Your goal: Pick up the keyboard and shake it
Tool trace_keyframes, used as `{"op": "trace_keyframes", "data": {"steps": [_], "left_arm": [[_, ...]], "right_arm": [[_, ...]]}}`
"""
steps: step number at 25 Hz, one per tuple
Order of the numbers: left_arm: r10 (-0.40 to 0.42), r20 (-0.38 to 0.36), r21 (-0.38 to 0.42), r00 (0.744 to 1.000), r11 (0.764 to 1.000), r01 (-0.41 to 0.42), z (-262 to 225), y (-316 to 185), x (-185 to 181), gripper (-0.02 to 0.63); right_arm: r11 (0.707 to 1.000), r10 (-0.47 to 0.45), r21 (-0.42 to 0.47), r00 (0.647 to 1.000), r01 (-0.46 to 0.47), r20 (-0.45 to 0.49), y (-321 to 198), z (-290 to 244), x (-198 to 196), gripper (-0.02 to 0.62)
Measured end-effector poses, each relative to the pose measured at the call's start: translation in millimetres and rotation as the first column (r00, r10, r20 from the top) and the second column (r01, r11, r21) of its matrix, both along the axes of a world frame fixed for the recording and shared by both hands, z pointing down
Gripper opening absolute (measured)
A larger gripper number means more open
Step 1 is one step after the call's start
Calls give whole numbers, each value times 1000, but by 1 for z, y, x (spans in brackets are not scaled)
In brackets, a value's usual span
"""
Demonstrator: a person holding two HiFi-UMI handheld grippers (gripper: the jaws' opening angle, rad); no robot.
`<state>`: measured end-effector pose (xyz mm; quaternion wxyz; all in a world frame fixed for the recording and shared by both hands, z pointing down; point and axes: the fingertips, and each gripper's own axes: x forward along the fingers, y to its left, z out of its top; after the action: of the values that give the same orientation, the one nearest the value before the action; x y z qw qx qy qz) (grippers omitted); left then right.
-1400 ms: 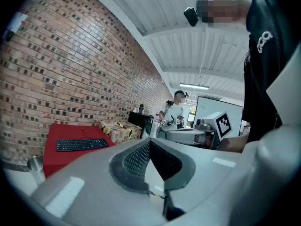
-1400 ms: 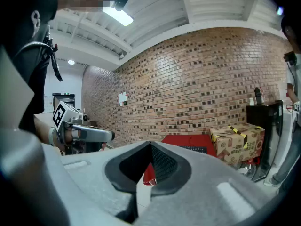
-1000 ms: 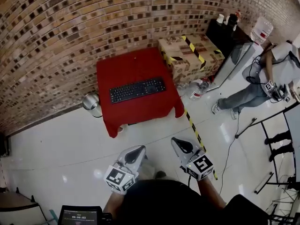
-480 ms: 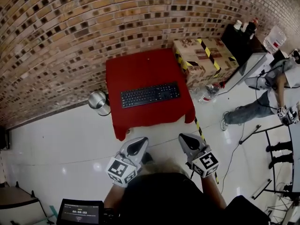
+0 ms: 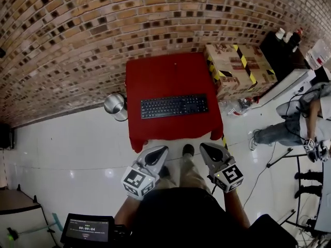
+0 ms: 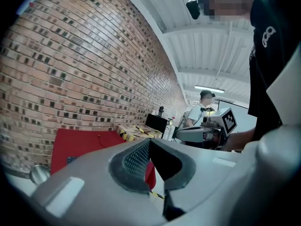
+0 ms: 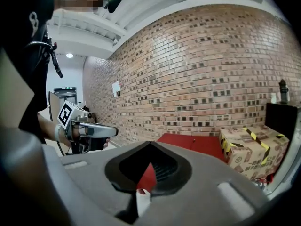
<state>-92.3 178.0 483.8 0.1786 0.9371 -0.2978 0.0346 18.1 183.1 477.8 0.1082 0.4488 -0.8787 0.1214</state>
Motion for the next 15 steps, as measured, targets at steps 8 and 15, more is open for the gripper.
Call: {"op": "trace_keyframes", "data": {"steps": [8, 15], "left_arm": [[-92, 51, -14, 994, 996, 93, 10, -60, 27, 14], [-184, 85, -56, 979, 980, 190, 22, -109, 51, 14]], "right_arm": [[996, -89, -18, 996, 90, 29, -68, 10, 32, -8], [987, -151, -53, 987, 154, 49, -120, 25, 69, -8]]}}
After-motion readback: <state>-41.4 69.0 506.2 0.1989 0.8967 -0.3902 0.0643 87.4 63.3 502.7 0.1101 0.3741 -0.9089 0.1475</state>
